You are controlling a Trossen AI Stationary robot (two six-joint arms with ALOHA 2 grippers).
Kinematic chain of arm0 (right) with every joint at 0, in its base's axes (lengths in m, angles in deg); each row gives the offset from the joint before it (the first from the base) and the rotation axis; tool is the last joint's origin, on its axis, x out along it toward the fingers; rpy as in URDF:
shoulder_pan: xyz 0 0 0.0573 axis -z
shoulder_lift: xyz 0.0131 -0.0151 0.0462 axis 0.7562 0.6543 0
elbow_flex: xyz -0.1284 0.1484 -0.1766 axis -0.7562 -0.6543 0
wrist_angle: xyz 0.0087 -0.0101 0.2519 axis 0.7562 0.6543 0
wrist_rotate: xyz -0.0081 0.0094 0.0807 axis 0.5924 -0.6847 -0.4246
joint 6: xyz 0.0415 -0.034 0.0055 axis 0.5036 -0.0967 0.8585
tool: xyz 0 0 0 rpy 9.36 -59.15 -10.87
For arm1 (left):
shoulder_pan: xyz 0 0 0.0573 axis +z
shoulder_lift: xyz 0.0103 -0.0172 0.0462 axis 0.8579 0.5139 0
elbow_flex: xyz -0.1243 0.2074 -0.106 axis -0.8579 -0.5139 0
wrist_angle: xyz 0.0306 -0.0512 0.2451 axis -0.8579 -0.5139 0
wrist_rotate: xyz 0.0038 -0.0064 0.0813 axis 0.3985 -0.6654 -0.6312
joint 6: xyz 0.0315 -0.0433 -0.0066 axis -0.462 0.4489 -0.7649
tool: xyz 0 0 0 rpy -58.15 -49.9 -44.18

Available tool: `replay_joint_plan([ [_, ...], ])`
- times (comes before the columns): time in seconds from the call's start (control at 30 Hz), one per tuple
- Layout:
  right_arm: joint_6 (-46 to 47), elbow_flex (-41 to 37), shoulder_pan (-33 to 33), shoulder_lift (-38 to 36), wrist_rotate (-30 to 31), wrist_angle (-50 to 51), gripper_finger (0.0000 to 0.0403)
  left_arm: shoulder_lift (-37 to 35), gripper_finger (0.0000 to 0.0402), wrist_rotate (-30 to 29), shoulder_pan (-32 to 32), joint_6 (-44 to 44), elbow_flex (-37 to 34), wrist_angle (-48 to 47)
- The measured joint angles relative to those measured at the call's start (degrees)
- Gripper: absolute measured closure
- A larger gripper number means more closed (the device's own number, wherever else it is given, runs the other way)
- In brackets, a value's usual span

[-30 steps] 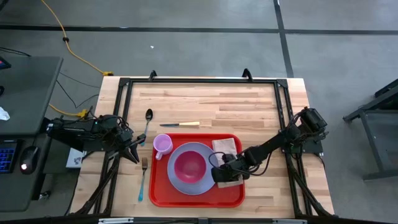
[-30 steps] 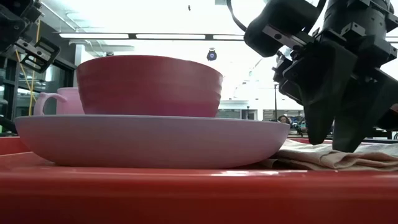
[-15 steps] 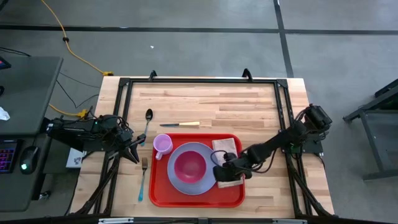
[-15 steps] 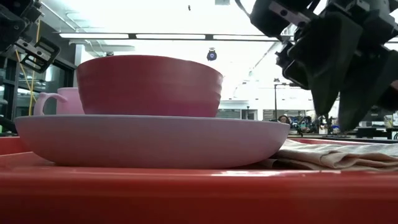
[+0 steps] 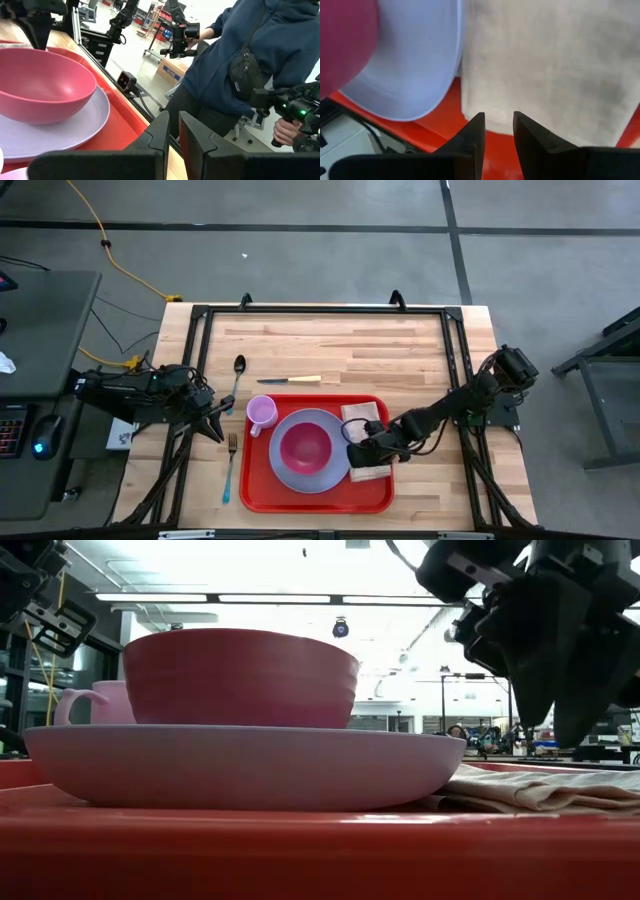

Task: Set up tray
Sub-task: Put the brown napkin to the right of the white plate on the red tray

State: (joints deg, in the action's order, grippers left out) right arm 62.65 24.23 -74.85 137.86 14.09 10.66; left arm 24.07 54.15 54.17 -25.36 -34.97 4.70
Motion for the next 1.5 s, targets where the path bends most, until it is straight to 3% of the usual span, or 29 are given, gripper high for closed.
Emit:
replay_joint_plan([
  [0.87, -23.3, 0.0, 16.7, 0.0, 2.4, 7.3, 0.0325, 0.0, 0.0328, 0.0, 0.0, 1.6, 0.0, 0.0],
  [1.5, -28.7, 0.0, 20.2, 0.0, 7.9, 12.8, 0.0325, 0.0, 0.0328, 0.0, 0.0, 3.1, 0.0, 0.0],
])
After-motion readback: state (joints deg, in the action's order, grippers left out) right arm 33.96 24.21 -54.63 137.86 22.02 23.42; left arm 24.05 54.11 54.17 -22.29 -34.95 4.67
